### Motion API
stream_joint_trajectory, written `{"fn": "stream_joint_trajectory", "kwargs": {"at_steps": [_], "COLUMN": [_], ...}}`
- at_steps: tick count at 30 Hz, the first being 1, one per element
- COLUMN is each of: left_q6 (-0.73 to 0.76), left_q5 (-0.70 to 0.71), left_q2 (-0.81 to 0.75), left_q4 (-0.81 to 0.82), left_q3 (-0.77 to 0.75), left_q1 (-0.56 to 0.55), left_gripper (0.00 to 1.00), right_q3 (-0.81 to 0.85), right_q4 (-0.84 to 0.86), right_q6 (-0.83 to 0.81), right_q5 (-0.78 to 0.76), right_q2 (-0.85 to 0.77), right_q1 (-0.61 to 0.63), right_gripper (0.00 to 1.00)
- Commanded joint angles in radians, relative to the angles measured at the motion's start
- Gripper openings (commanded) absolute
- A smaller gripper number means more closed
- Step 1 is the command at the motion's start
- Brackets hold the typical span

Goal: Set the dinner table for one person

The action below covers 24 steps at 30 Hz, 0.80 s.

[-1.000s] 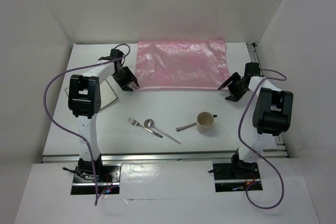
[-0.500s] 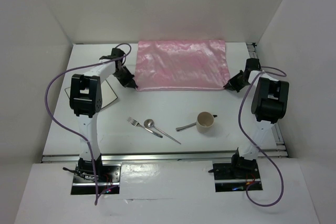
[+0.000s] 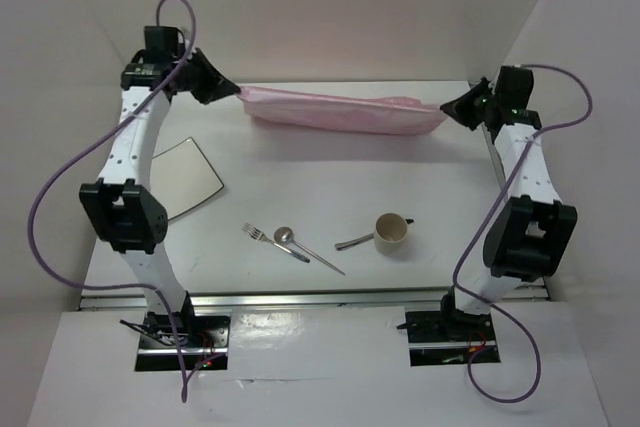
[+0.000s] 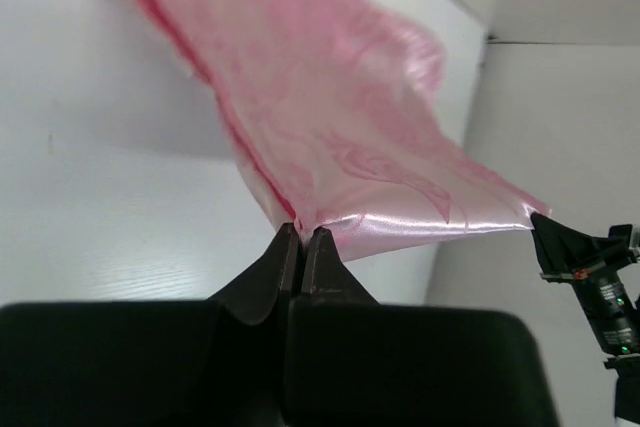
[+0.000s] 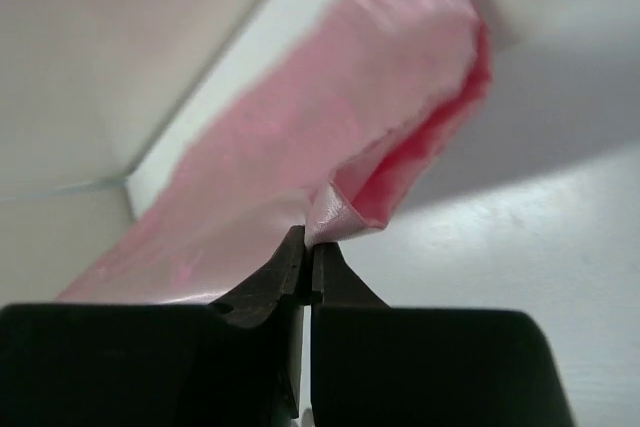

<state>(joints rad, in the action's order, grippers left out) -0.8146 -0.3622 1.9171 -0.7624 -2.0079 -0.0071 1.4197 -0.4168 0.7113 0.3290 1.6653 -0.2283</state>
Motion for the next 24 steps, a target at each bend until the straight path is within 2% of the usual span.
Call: {"fn": "stream_joint_trajectory", "kwargs": {"at_steps": [1,7,12,19,24], "left_q6": [0.02,0.02,0.02,0.009,-0.012], "left_q5": [-0.041,-0.107,-0.15,-0.182,-0.21], "left_q2": [-0.118,-0.274,-0.326,-0.261,-0.159], "left_q4": [0.006,0.006,0.015,0.09,0.141], "left_q3": [-0.055,-0.055,-0.055,-0.066,-0.138], "left_q1": [0.11,0.22,0.259,0.268,0.268], "left_gripper": [0.0,0.0,0.0,0.0,0.0], "right_q3": [0.097,0.143,0.186,0.248,0.386], "right_q4": [-0.028,-0.1,-0.123,-0.068,0.015], "right_q6": [-0.055,-0.087,-0.087,-0.076,-0.046], "right_q5": [-0.061,-0.042,-0.03,-0.001,0.019], "right_q2": [-0.113,-0.263,-0.317,-0.234,-0.089], "right_q1": [-0.02,-0.02,-0.02,-0.02,-0.011], "right_gripper": [0.0,0.0,0.0,0.0,0.0]}}
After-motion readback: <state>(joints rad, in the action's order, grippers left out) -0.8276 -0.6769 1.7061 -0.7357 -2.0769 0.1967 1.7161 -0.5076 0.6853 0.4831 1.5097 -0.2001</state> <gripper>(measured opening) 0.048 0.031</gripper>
